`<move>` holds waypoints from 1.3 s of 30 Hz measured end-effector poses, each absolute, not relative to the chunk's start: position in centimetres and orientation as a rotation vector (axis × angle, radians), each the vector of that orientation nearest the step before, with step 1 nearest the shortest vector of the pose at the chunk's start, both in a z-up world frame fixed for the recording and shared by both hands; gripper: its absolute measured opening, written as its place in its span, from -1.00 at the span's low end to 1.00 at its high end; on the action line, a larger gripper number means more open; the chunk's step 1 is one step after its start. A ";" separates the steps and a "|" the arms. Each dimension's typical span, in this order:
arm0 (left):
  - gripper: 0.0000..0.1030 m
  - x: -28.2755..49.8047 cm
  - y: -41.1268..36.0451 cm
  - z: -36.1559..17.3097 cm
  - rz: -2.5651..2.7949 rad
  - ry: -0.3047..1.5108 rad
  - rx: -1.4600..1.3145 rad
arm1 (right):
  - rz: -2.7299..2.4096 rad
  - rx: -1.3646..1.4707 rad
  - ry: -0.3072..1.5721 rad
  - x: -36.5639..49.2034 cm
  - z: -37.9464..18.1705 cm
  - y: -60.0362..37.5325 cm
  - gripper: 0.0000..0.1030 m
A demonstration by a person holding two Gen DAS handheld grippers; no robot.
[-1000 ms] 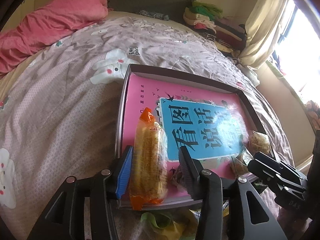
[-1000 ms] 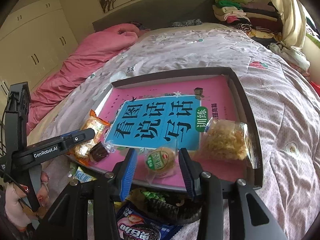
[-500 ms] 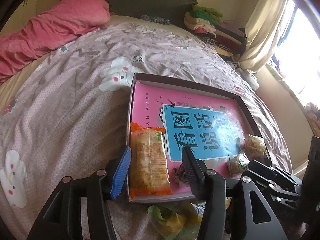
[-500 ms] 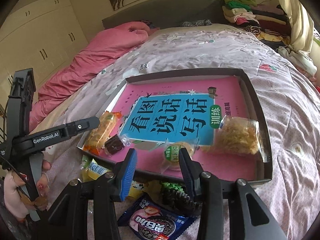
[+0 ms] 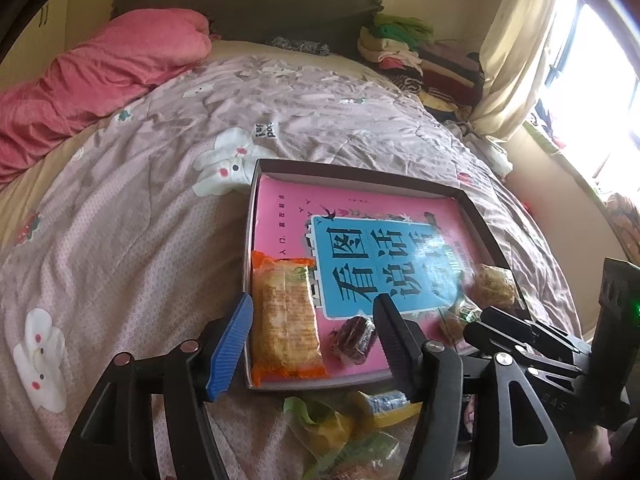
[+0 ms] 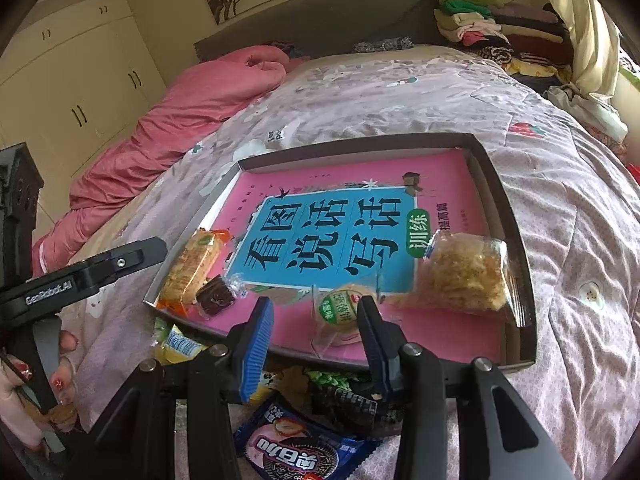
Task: Organize snacks
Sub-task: 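Lift both open tools up and away from the tray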
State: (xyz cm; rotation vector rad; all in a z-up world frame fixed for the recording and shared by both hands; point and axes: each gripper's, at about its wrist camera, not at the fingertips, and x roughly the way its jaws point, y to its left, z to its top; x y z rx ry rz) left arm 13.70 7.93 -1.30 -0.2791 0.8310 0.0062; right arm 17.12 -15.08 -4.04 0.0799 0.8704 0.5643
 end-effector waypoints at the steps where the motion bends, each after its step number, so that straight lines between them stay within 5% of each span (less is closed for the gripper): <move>1: 0.29 13.6 7.8 -1.2 0.005 0.830 -0.276 | 0.561 0.077 0.869 17.1 -4.0 -15.2 -0.16; 15: 0.43 12.8 7.6 0.9 0.013 0.800 -0.237 | 0.524 0.112 0.826 17.1 -2.2 -17.1 0.14; 39: 0.45 10.3 8.4 2.7 0.007 0.790 -0.216 | 0.493 0.070 0.752 13.8 0.3 -20.2 0.24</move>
